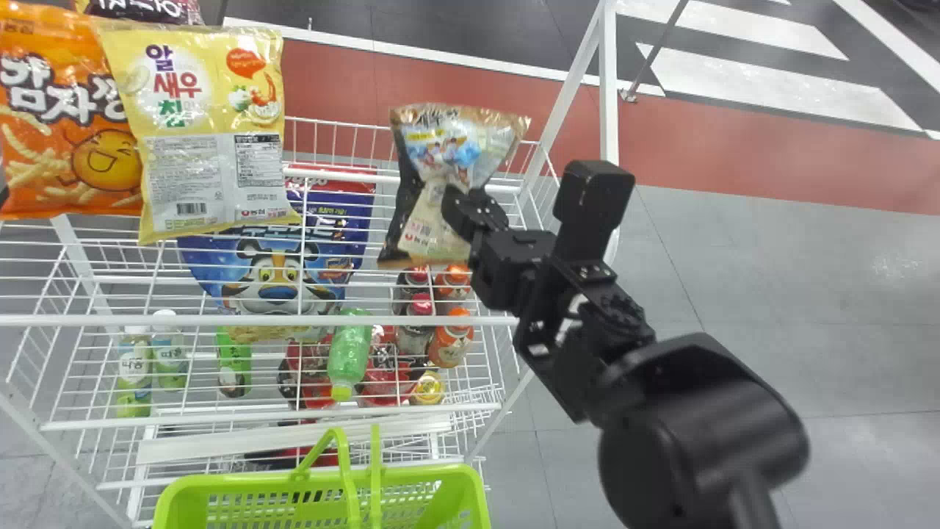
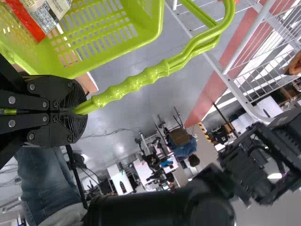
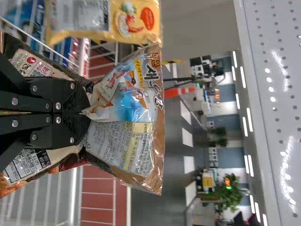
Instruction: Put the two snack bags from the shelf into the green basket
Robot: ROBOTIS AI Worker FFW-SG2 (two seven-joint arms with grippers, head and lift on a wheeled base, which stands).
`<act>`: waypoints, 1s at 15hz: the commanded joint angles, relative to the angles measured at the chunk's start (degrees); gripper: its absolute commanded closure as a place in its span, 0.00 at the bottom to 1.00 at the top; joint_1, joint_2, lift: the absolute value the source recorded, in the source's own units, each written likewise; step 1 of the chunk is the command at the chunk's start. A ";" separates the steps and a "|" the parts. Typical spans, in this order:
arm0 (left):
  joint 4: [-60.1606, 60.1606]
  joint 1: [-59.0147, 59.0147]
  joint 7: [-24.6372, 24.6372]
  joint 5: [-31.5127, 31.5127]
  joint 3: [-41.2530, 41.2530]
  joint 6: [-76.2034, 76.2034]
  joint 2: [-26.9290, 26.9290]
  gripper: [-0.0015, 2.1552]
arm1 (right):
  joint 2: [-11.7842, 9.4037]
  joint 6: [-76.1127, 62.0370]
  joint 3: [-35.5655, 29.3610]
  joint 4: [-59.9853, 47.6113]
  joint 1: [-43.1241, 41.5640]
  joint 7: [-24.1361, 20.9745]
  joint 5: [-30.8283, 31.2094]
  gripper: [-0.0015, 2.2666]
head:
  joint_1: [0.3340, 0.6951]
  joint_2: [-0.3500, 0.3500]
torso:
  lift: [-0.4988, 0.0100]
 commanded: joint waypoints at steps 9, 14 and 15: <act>0.26 -0.41 0.06 -0.37 -0.73 -0.17 -0.01 0.80 | 0.03 37.87 -9.81 -23.81 19.21 -0.50 -5.27 0.97 | 1.00 0.00 | 0.96; 0.17 -0.23 -0.11 -0.63 -0.99 -0.17 0.07 0.80 | -0.06 50.11 -11.39 -25.74 23.61 1.17 -7.30 0.97 | 1.00 0.00 | 0.96; 0.08 -0.23 -0.11 -0.63 -1.17 -0.17 0.07 0.80 | 0.03 50.11 -11.39 -24.86 23.87 1.96 -8.26 0.97 | 1.00 0.00 | 0.96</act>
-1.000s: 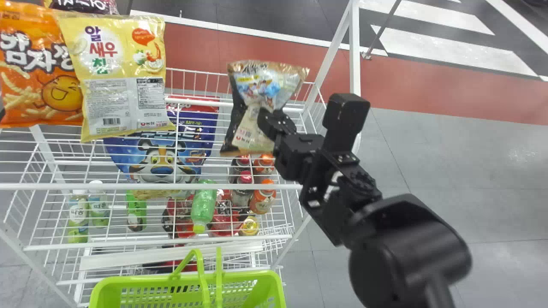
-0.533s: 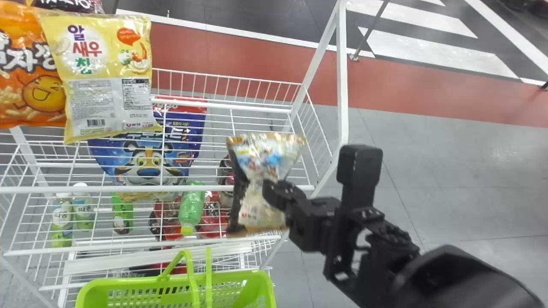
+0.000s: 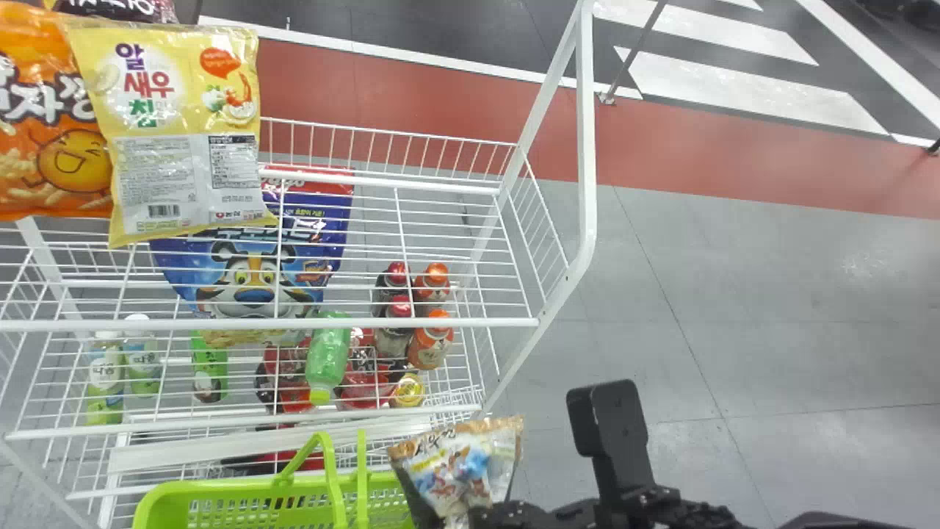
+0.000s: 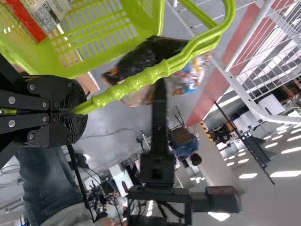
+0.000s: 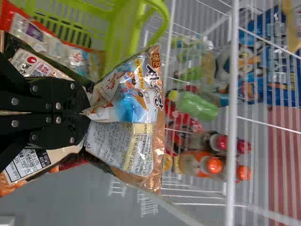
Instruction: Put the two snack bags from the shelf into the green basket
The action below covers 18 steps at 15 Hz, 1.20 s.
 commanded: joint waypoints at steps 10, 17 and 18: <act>-1.81 1.08 0.17 -1.41 -1.40 0.00 0.11 0.80 | 0.65 0.68 13.50 11.73 -3.39 -1.33 -2.34 0.96 | 1.00 0.00 | 0.96; -1.73 1.08 0.00 -1.41 -1.40 0.00 0.37 0.80 | 0.03 0.38 14.73 13.40 -3.47 1.57 0.73 0.02 | 1.00 0.00 | 0.96; -1.73 1.08 0.00 -1.32 -1.31 -0.17 0.37 0.80 | 0.03 -0.15 14.12 11.11 -2.33 1.66 2.40 0.03 | 1.00 0.00 | 0.96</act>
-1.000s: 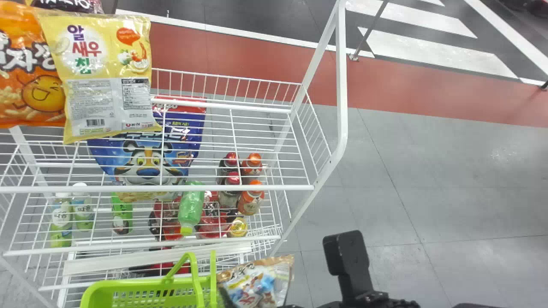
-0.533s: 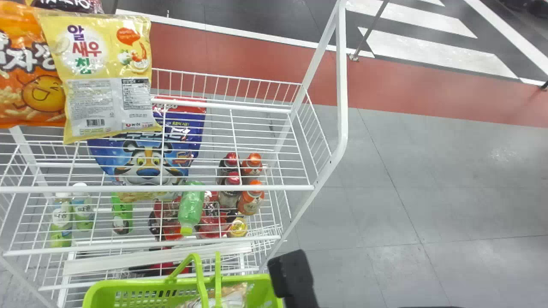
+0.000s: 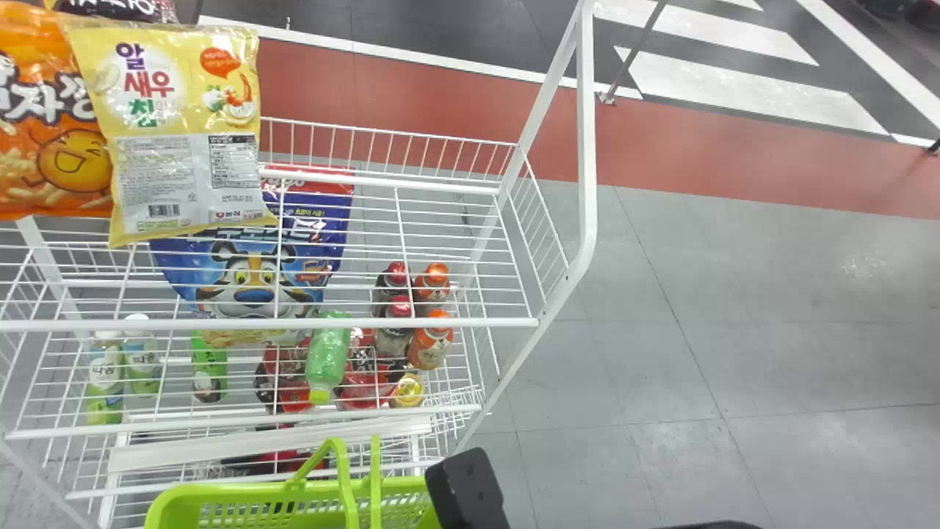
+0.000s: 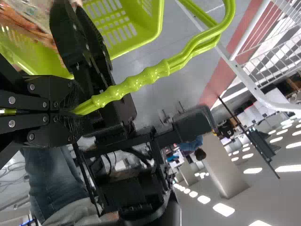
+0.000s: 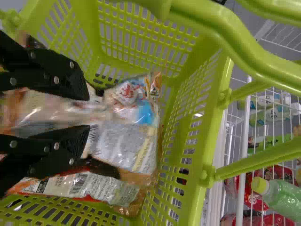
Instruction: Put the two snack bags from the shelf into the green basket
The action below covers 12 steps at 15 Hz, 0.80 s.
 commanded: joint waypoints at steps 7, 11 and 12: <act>0.44 0.00 -0.10 0.15 0.26 -0.66 0.02 0.80 | 0.03 -33.00 -10.31 -8.18 7.55 1.02 6.06 0.04 | 1.00 0.00 | 0.96; 0.62 0.00 -0.19 0.15 0.09 -0.66 -0.07 0.80 | 0.56 -65.52 -6.71 -3.61 8.96 2.07 15.28 0.04 | 1.00 0.00 | 0.96; 0.62 0.00 -0.19 0.15 0.09 -0.66 -0.07 0.80 | 0.56 -71.32 -5.22 -2.11 9.48 2.07 16.95 0.04 | 1.00 0.00 | 0.96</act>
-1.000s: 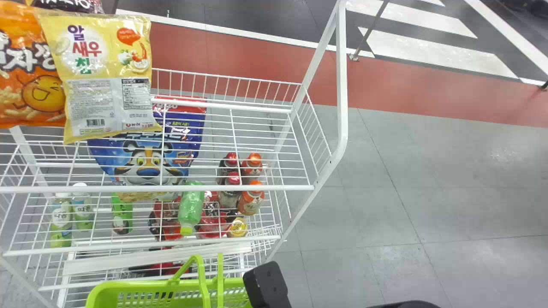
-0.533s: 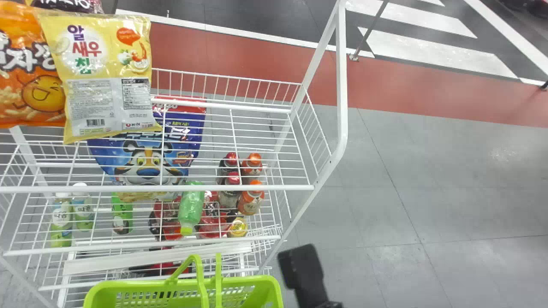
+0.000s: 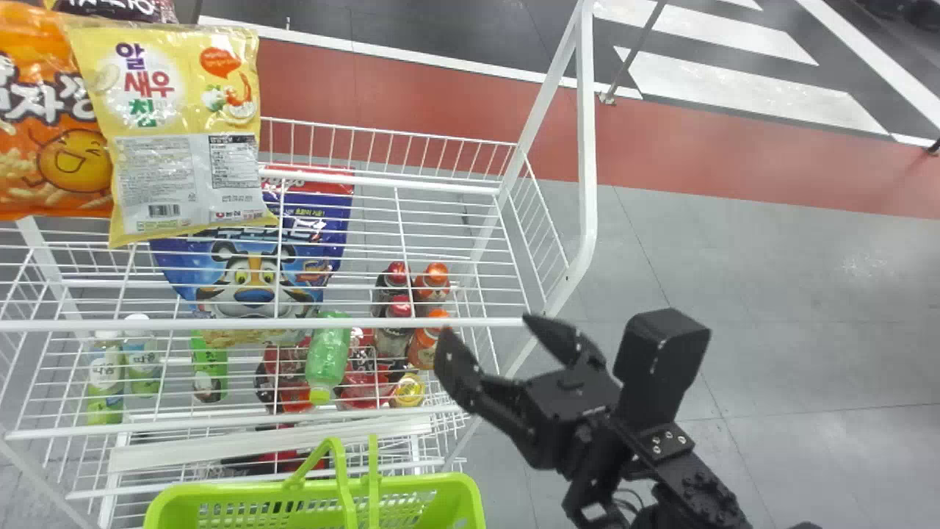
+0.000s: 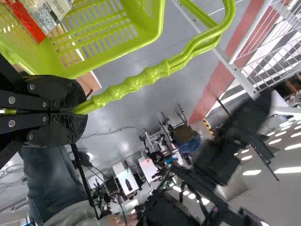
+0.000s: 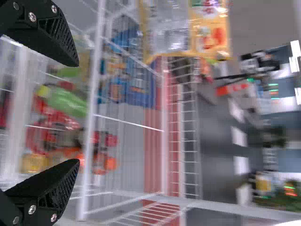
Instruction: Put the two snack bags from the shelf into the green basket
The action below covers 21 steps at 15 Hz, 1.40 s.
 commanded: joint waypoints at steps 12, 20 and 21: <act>1.24 0.00 -0.53 0.35 -0.03 -1.40 0.15 0.80 | 1.79 -28.75 7.70 8.00 5.43 -6.66 6.11 0.04 | 1.00 0.00 | 0.96; 1.33 0.00 -0.53 0.62 -0.03 -1.58 0.24 0.80 | 1.96 -31.03 7.97 8.00 6.22 -8.77 6.11 0.05 | 1.00 0.00 | 0.96; 1.24 0.00 -0.62 0.62 -0.03 -1.58 0.24 0.80 | 1.96 -30.86 7.97 8.00 6.22 -8.95 6.11 0.05 | 1.00 0.00 | 0.96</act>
